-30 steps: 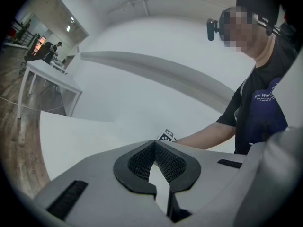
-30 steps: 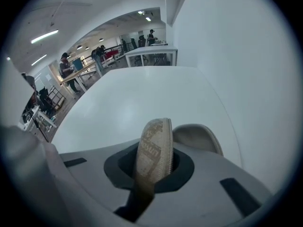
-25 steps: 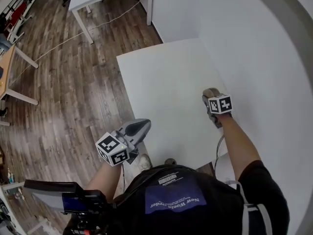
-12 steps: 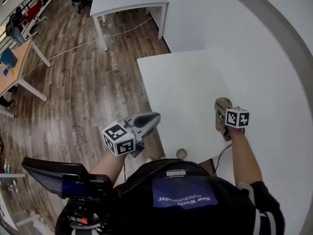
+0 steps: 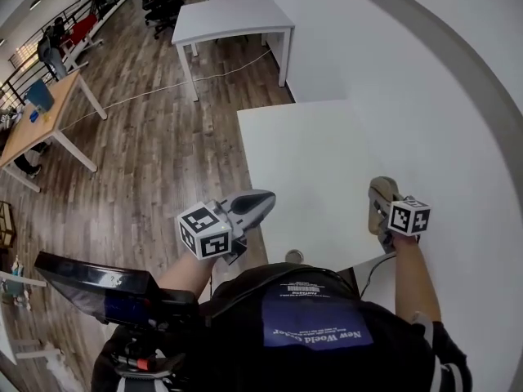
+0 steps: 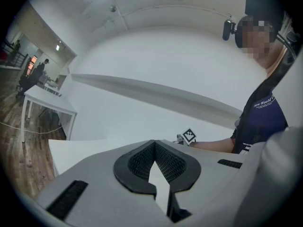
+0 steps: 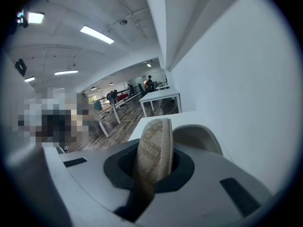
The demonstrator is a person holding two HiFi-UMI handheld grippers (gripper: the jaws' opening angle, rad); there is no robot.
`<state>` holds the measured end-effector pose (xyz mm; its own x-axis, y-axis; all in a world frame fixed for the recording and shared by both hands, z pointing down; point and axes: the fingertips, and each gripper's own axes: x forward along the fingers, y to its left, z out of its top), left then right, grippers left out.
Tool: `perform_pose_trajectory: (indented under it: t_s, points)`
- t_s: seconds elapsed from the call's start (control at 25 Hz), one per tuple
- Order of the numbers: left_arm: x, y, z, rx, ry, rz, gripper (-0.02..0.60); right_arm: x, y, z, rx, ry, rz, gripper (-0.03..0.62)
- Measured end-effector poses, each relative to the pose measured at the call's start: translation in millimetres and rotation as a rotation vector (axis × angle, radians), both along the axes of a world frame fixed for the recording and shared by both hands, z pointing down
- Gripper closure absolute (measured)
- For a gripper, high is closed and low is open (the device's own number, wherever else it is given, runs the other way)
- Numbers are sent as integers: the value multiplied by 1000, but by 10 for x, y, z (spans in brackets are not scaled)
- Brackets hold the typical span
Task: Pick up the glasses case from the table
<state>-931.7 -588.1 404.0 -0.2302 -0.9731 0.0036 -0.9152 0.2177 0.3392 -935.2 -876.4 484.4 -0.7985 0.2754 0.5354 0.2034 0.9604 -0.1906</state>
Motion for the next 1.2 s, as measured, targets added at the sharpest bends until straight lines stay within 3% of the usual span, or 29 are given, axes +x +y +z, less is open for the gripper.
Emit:
perform_pose_trajectory:
  t_s: [0.36, 0.64, 0.92, 1.2]
  points:
    - [871, -877, -166, 45, 23, -53, 578, 737, -417, -437, 73, -83, -181, 571]
    - [1309, -1036, -181, 19, 33, -105, 578, 1076, -372, -623, 26, -180, -268, 571]
    - [1309, -909, -417, 30, -8, -82, 578, 1131, -31, -839, 5, -246, -308, 571]
    - [1183, 104, -613, 53, -27, -18, 578, 1261, 923, -1191, -4, -331, -234, 571]
